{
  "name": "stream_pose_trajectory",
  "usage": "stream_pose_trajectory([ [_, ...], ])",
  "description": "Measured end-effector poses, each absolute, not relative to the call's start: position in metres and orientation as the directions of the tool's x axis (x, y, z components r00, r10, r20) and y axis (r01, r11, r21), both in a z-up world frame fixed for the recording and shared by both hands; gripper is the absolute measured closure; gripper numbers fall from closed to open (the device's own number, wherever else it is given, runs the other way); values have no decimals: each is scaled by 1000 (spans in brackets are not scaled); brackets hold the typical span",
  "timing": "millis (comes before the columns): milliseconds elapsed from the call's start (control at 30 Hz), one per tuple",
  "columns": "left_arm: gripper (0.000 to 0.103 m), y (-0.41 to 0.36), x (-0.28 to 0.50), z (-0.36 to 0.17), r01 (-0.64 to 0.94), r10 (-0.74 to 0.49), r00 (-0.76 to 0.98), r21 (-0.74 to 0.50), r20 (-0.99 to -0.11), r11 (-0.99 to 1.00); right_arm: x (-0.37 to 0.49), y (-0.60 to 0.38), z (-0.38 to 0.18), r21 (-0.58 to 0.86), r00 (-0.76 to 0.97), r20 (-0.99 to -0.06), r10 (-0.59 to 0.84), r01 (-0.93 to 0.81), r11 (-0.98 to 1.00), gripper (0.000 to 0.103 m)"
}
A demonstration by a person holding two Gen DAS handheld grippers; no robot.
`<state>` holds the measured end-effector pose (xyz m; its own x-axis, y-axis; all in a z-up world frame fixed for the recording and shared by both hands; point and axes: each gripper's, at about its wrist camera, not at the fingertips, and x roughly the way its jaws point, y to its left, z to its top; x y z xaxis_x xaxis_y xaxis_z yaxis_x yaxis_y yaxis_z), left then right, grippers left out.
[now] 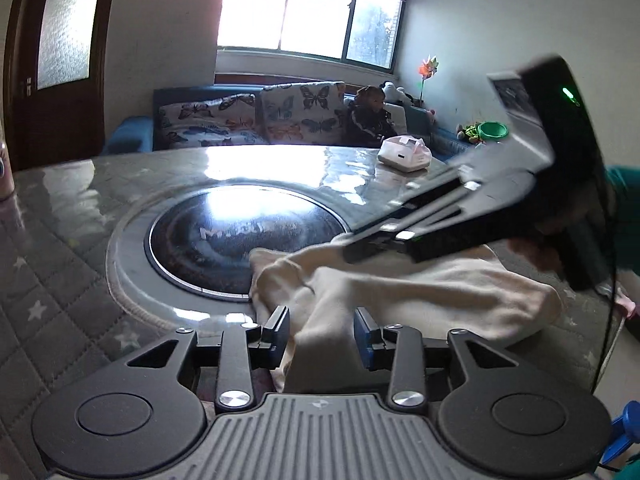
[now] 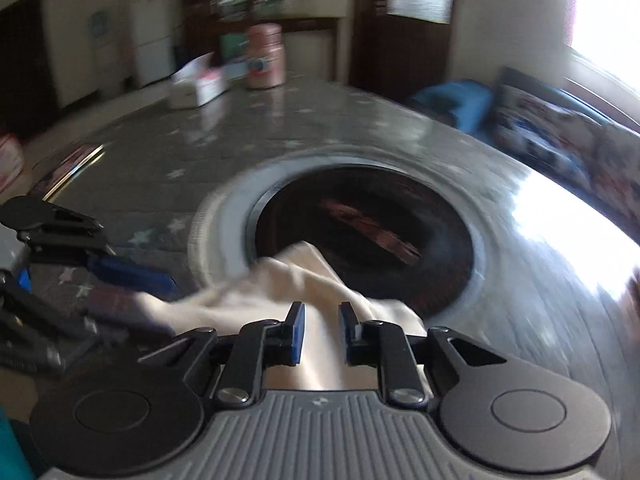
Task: Fold clothes
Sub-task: 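Grasp the folded shirt edge with the right gripper and fold it over again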
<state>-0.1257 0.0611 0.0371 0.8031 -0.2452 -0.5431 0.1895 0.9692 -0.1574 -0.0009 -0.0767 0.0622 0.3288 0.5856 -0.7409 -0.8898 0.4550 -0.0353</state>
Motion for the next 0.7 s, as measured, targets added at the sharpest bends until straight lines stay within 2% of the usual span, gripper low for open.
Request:
stream_pose_trajectory([
  [67,65,63,-126,34,181,-249,799,-176,-547,968,0,-58,60,-65,302,-753,584,-918,391,79],
  [533,65,72,-129,28,222,-309,783,-221,-540,950,7,-3,45,-108,179,-839,514,-980,165,76],
  [600,65,74,-128,27,222,-314,780,-229,-541,948,8,-3,44,-104,171,-846,505,-982,158,80],
  [633,65,75,-127,27,222,-316,779,-234,-542,947,8,-2,43,-110,173,-848,501,-982,154,92],
  [700,65,76,-126,26,220,-321,775,-244,-545,945,6,-2,45,-132,191,-843,503,-980,150,98],
])
